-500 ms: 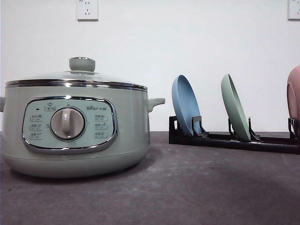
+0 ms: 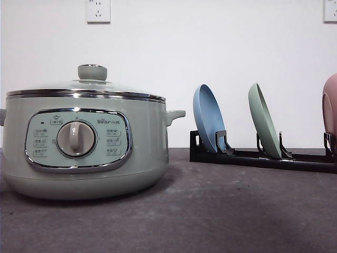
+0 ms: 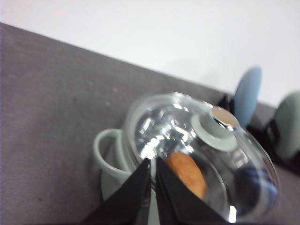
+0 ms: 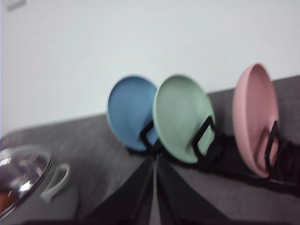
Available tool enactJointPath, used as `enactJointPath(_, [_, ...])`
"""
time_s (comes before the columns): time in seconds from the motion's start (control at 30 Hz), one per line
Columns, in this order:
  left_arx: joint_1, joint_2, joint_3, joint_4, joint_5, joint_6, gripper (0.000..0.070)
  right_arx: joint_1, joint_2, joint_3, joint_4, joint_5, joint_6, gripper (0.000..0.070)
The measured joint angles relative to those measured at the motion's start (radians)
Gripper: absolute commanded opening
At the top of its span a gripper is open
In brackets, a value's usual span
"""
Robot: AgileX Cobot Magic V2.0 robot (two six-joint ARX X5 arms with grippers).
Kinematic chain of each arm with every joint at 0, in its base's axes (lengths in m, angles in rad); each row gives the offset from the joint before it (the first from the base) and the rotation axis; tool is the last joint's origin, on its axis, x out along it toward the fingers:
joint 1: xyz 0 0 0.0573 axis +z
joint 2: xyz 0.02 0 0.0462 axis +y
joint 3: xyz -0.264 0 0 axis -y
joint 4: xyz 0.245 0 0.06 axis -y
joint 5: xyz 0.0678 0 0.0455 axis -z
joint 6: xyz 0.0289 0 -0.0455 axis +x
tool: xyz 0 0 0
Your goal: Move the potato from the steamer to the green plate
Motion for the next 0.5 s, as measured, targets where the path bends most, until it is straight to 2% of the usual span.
enactJointPath(0.27, [0.0,0.194,0.189,-0.159,0.176,0.127,0.001,0.0,0.217,0.217,-0.204,-0.108,-0.125,0.0])
enactJointPath(0.5, [0.0,0.337,0.316,-0.341,0.265,0.243,0.001,0.0,0.367,0.361,-0.388,-0.195,-0.231,0.0])
